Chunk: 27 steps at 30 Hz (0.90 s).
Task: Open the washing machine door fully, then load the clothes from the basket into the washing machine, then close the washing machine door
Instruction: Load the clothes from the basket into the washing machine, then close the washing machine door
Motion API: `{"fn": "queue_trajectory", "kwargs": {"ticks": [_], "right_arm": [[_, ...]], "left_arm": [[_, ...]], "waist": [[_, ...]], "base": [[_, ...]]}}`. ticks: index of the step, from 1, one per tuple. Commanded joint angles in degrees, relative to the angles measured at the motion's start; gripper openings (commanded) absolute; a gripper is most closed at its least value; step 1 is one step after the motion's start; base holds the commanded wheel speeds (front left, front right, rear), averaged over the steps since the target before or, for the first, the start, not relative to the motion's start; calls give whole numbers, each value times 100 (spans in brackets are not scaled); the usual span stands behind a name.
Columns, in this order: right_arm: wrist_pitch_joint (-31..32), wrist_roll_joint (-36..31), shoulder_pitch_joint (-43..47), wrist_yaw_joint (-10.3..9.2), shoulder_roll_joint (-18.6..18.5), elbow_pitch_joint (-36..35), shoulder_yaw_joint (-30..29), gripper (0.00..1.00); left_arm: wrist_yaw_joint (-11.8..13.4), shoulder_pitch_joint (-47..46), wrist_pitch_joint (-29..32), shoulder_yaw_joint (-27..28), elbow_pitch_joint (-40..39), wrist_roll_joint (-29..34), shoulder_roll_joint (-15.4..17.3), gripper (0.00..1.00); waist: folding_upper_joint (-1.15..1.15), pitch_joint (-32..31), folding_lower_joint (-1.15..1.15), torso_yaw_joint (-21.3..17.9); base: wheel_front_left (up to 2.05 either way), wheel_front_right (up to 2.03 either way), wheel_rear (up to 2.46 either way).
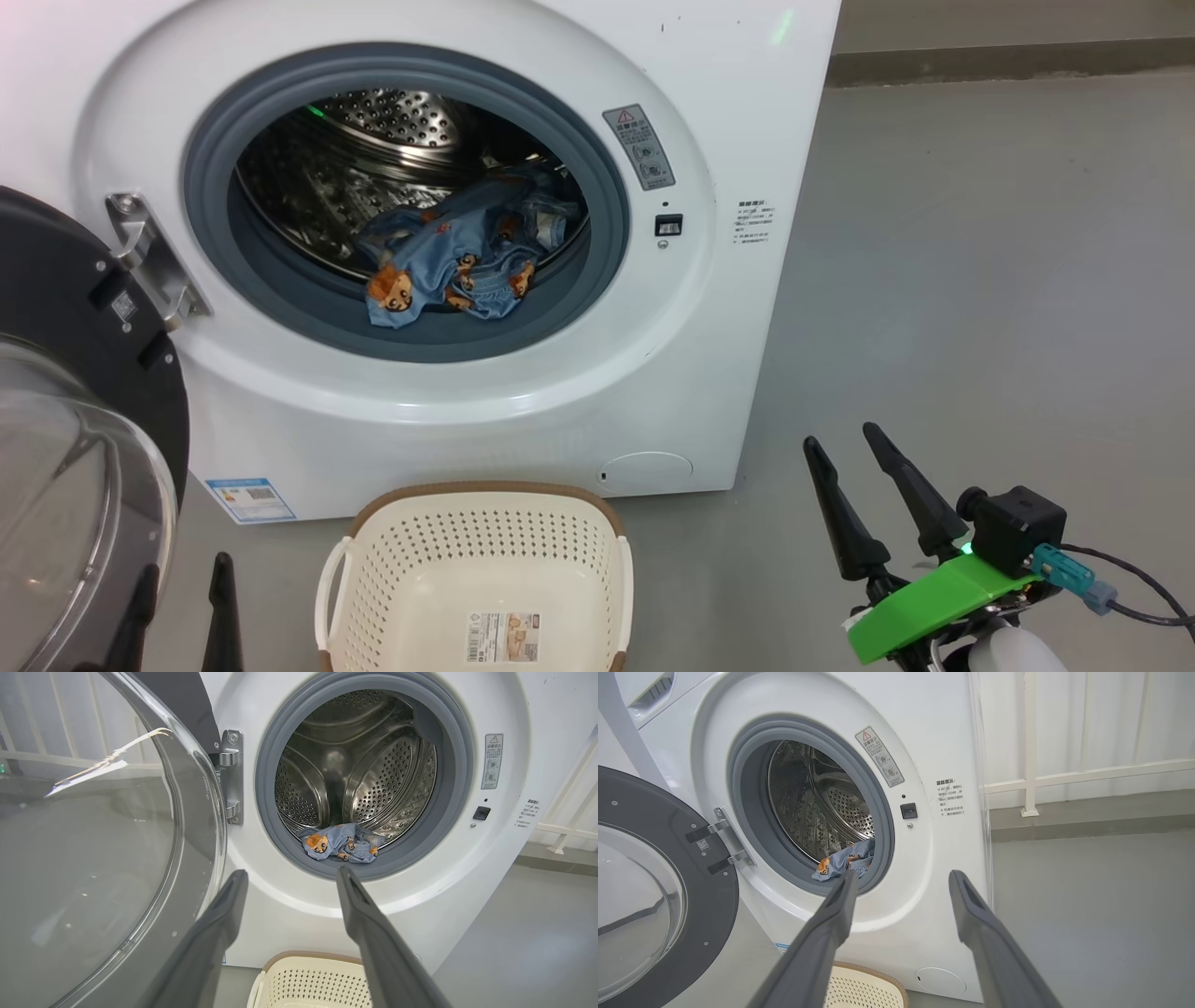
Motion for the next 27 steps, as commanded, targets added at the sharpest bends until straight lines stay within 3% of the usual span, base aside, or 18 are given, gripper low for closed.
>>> {"fn": "queue_trajectory", "kwargs": {"ticks": [1, 27], "right_arm": [[-27, -11, 14, 9, -30, -165, 114, 100], [-27, -43, 14, 9, -81, -113, 36, 100]], "left_arm": [[51, -112, -49, 217, -179, 58, 103, 100], [36, -120, -53, 217, -176, 30, 144, 100]], "waist": [[0, -2, 0, 0], [0, 8, 0, -36]], "base": [[0, 0, 0], [0, 0, 0]]}}
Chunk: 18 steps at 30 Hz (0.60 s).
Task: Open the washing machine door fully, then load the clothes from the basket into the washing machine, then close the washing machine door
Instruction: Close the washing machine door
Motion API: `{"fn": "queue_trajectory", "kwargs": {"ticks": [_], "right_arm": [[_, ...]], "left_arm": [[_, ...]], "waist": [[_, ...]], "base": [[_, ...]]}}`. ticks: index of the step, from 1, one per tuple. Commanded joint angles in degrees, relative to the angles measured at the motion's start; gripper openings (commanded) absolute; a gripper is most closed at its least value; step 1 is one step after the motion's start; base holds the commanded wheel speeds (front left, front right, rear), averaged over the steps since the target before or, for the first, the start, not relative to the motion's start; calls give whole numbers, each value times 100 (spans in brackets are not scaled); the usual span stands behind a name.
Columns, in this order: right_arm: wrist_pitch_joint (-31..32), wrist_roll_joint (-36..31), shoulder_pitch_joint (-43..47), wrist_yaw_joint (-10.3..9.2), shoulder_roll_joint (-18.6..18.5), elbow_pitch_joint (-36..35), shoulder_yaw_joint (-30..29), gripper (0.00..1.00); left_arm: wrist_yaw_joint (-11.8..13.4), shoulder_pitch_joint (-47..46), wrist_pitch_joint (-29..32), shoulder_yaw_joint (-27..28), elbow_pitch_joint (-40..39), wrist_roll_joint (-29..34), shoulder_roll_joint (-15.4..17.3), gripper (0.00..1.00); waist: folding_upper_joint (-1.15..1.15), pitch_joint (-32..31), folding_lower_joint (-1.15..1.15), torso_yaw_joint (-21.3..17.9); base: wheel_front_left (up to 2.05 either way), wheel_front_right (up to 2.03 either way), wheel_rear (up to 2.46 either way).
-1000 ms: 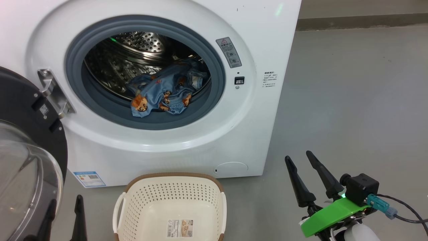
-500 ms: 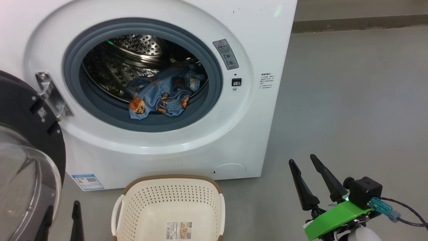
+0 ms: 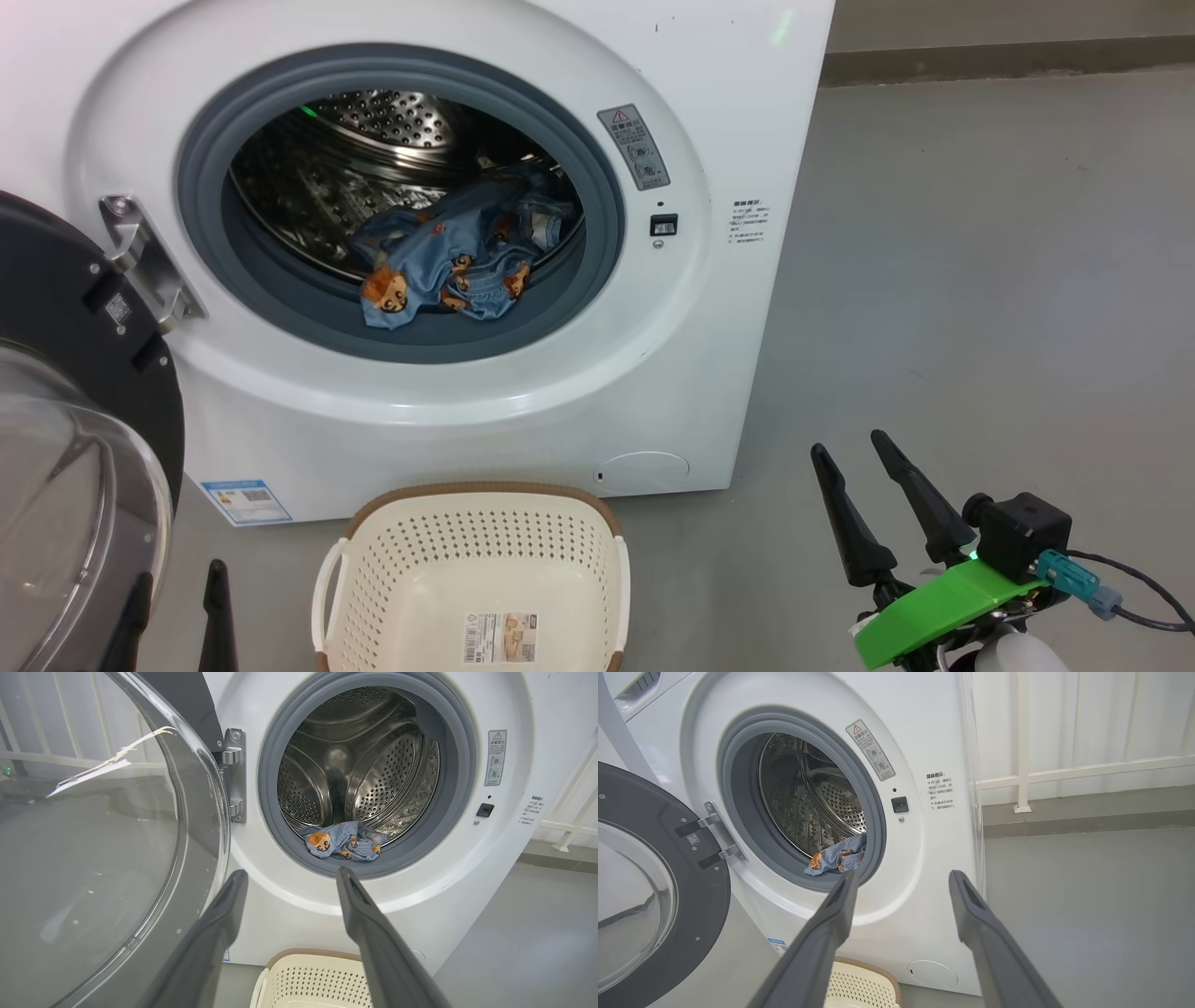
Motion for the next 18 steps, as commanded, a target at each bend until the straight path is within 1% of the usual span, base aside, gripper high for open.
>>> {"fn": "queue_trajectory", "kwargs": {"ticks": [1, 18], "right_arm": [[-27, -5, -73, 9, -13, -124, 87, 100], [-27, -6, -89, 9, 3, -121, 67, 100]], "left_arm": [[-15, -240, -53, 171, -104, -4, 144, 100], [-38, -273, -53, 218, -130, 0, 119, 100]], "waist": [[0, 4, 0, -2], [0, -9, 0, -22]], "base": [[0, 0, 0], [0, 0, 0]]}}
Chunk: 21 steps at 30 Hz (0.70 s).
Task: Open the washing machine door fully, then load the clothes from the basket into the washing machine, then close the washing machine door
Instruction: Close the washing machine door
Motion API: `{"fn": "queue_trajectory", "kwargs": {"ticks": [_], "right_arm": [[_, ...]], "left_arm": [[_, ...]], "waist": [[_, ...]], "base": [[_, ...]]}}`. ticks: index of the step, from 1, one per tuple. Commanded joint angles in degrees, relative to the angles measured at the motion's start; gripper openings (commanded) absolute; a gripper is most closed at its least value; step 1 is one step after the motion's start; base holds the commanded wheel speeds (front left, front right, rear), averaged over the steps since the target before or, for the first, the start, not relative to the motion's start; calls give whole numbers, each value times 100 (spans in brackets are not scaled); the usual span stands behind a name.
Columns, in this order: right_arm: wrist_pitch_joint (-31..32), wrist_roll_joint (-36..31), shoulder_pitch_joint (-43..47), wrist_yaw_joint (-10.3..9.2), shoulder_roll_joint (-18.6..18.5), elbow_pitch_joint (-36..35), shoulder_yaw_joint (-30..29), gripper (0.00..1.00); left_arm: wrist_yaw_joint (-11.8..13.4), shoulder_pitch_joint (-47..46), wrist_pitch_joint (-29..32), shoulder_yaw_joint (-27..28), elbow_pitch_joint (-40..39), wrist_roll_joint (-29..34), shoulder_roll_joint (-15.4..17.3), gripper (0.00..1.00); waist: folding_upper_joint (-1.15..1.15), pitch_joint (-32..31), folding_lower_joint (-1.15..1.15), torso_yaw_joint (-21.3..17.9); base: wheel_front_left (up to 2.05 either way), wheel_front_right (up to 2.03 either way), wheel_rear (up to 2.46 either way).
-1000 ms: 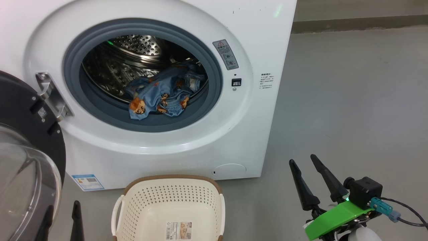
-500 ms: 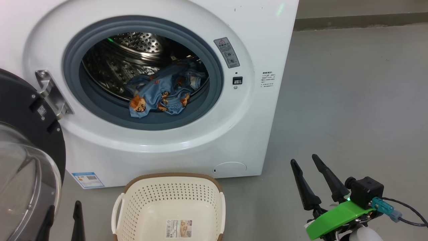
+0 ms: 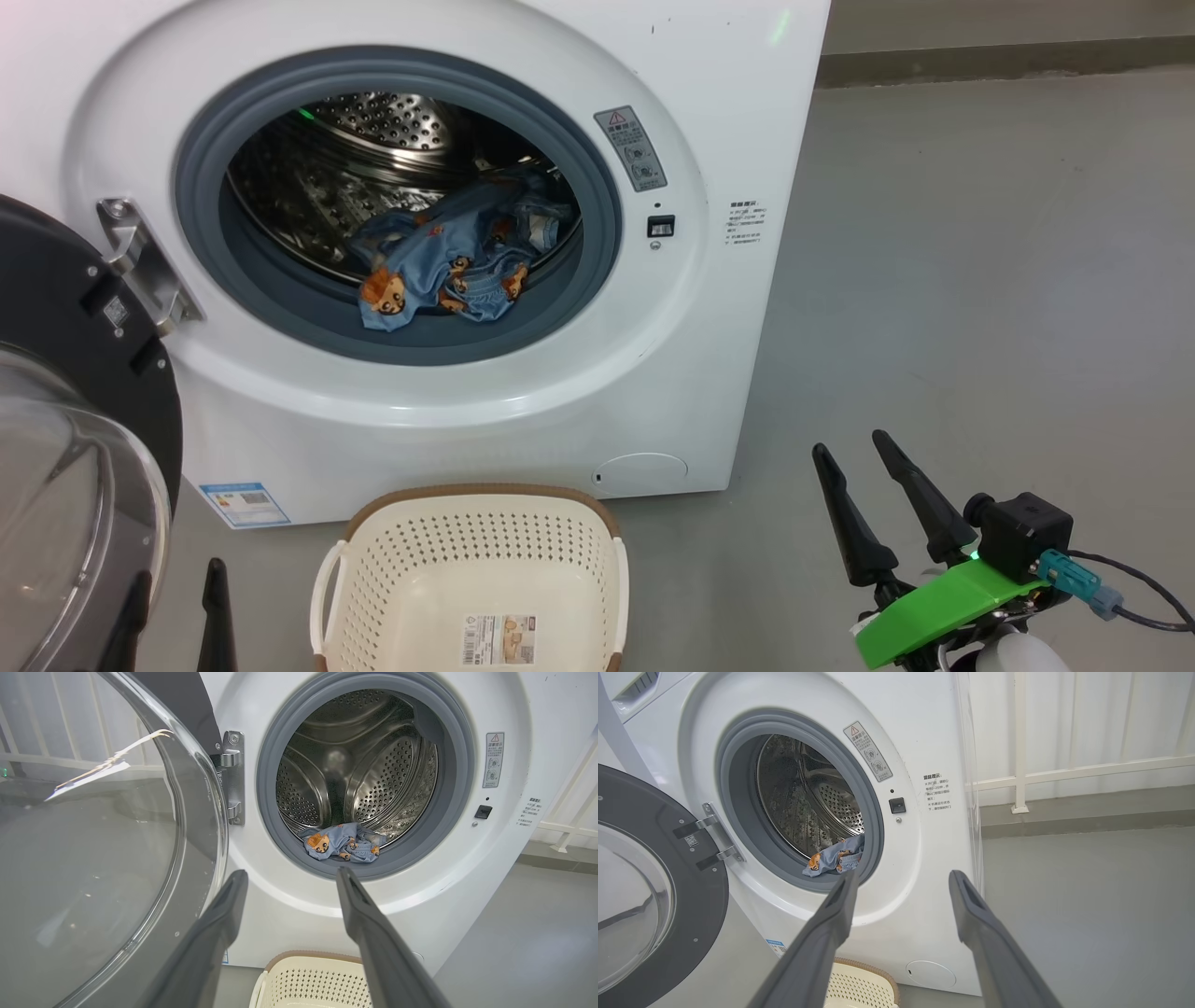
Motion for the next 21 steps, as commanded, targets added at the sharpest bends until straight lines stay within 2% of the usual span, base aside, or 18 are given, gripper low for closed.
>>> {"fn": "queue_trajectory", "kwargs": {"ticks": [1, 21], "right_arm": [[-27, -7, -87, 9, 3, -134, 83, 100], [-27, 9, -112, 9, 24, -118, 72, 100]], "left_arm": [[-33, -259, -53, 210, -132, 5, 119, 100], [-75, -263, -53, 247, -153, 34, 115, 100]], "waist": [[0, -1, 0, 3], [0, 19, 0, -8]], "base": [[0, 0, 0], [0, 0, 0]]}}
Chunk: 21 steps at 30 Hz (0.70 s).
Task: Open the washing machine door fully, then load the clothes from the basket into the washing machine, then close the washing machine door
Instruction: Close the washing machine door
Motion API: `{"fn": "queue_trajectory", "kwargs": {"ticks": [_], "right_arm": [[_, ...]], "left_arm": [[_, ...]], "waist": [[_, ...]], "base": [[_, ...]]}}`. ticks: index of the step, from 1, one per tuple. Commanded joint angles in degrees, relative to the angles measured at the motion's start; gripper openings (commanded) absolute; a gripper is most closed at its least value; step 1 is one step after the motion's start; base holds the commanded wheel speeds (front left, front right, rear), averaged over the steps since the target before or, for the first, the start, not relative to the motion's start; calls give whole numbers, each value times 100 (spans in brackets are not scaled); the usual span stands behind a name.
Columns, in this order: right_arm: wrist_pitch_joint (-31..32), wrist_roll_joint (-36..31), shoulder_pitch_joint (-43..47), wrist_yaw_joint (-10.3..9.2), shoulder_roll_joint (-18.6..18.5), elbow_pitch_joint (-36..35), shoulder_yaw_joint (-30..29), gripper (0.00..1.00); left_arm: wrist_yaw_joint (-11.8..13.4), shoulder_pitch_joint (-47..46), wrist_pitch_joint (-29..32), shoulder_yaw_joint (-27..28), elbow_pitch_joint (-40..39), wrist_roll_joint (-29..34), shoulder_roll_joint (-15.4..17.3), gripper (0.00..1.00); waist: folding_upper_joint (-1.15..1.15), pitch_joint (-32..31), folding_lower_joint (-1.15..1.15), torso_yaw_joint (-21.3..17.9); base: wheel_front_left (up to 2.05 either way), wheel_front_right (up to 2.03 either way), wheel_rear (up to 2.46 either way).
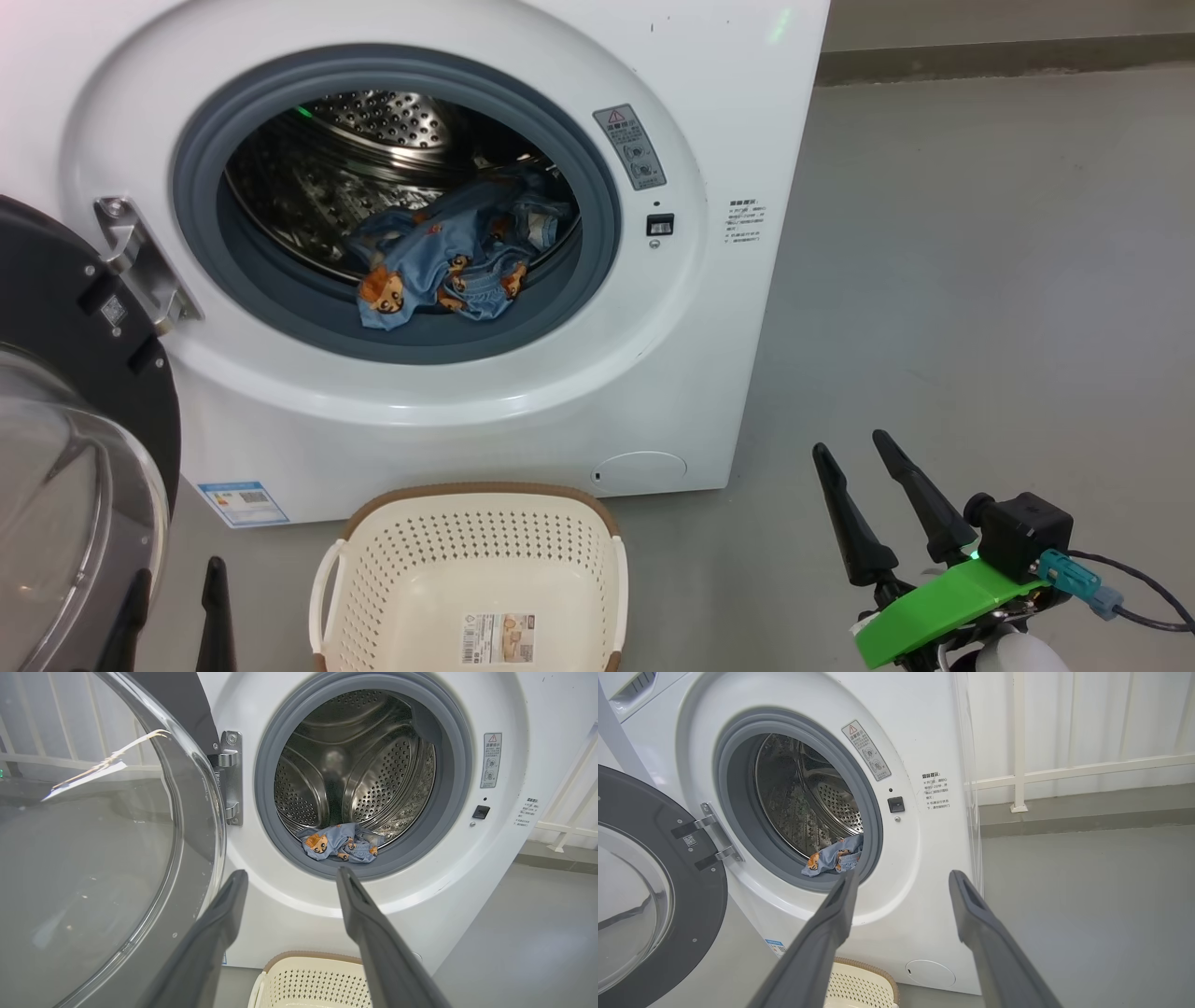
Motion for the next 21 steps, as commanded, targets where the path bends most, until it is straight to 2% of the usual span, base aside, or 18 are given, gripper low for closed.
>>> {"fn": "queue_trajectory", "kwargs": {"ticks": [1, 8, 21], "right_arm": [[-27, 17, -111, 9, 11, -122, 87, 100], [-27, 26, -102, 9, 7, -126, 80, 100], [-27, 31, -92, 9, 11, -125, 79, 100]], "left_arm": [[-29, -256, -53, 226, -149, 40, 115, 100], [-30, -238, -53, 252, -193, 84, 87, 100], [-67, -225, -53, 257, -219, 113, 71, 100]], "waist": [[0, 0, 0, -1], [0, -3, 0, -7], [0, 13, 0, 11]], "base": [[-1, 1, 0], [-69, 69, 0], [-139, 139, 0]]}}
